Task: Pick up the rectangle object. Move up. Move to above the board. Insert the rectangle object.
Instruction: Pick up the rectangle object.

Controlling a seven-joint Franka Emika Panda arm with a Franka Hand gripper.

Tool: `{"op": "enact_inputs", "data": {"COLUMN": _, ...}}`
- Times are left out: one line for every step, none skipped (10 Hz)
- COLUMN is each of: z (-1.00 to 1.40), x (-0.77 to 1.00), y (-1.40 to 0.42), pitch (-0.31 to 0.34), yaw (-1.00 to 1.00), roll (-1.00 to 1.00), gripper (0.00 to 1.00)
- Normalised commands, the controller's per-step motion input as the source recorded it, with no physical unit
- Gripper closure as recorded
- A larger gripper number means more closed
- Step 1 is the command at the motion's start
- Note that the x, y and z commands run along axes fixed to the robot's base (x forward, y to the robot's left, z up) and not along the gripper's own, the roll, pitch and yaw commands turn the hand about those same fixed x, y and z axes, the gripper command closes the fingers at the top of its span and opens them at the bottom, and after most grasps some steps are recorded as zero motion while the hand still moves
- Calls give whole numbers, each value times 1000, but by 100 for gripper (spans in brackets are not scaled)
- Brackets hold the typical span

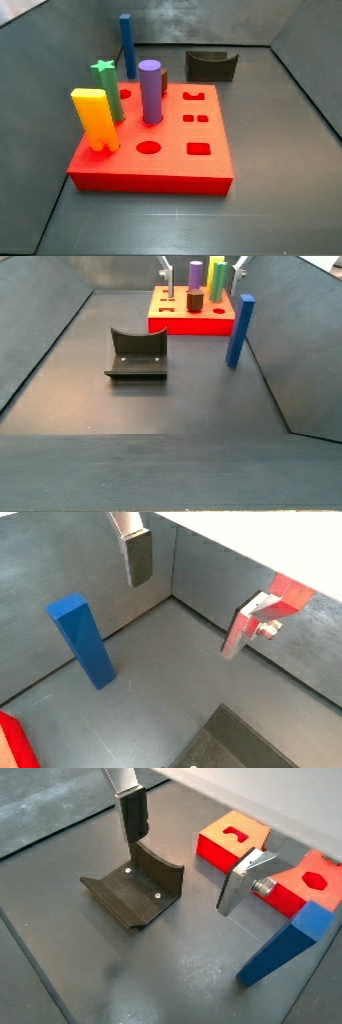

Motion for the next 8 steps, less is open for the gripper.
{"op": "enact_inputs", "data": {"z": 0, "x": -220, "y": 69, "pitch": -13, "yaw": -109, "roll": 0, "gripper": 0}}
{"op": "enact_inputs", "data": {"z": -146, "x": -480, "y": 0, "pitch": -21, "yaw": -31, "roll": 9, "gripper": 0}}
{"op": "enact_inputs", "data": {"z": -100, "x": -749, "y": -277, "pitch": -114, "yaw": 229, "roll": 87, "gripper": 0}}
{"op": "enact_inputs", "data": {"z": 0, "x": -803, "y": -294, "pitch": -156, "yaw": 283, "roll": 86, "gripper": 0}}
{"op": "enact_inputs", "data": {"z": 0, "x": -843, "y": -334, "pitch": -207, "yaw": 203, "roll": 53, "gripper": 0}}
{"op": "enact_inputs", "data": {"z": 0, "x": -843, "y": -334, "pitch": -216, "yaw": 191, "roll": 23, "gripper": 0}}
{"op": "enact_inputs", "data": {"z": 0, "x": -809, "y": -286, "pitch": -206, "yaw": 183, "roll": 4, "gripper": 0}}
{"op": "enact_inputs", "data": {"z": 0, "x": -780, "y": -234, "pitch": -201, "yaw": 77, "roll": 0, "gripper": 0}}
